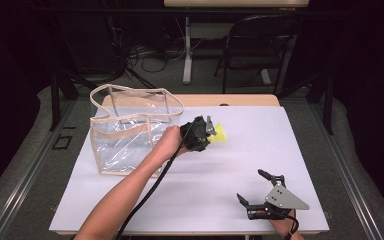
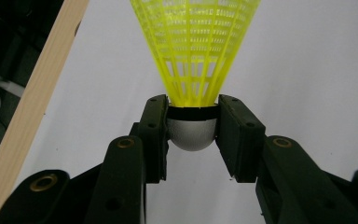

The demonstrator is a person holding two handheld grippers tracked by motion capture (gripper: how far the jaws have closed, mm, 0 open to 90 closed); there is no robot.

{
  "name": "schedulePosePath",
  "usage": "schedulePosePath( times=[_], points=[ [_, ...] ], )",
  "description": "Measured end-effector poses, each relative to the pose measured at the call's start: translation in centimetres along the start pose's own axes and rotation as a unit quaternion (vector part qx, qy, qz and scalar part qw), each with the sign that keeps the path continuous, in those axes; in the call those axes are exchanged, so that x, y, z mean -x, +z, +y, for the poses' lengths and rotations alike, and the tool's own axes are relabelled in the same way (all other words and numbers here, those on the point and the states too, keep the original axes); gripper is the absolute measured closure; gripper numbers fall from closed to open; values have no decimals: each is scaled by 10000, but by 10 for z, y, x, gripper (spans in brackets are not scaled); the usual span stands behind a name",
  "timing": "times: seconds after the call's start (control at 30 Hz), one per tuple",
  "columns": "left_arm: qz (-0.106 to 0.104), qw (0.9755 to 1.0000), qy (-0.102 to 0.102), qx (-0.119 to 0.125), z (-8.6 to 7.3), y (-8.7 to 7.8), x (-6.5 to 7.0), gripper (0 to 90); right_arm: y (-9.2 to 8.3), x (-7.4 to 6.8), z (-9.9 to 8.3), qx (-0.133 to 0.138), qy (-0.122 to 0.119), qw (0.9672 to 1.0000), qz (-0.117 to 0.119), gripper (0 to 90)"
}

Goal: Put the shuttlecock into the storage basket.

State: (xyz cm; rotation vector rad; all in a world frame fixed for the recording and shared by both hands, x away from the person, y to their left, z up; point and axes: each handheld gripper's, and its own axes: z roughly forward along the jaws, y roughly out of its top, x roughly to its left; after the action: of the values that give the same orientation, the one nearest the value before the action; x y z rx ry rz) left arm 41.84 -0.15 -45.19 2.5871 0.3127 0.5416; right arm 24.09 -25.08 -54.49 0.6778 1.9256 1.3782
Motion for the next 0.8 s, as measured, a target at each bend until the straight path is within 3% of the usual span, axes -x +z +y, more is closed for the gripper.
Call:
schedulePosePath(
  times=[0.8],
  points=[
    [5,9999,-40,153,6,-15,-13,645,0,0,0,-45,-10,10000,12,19]
  ],
)
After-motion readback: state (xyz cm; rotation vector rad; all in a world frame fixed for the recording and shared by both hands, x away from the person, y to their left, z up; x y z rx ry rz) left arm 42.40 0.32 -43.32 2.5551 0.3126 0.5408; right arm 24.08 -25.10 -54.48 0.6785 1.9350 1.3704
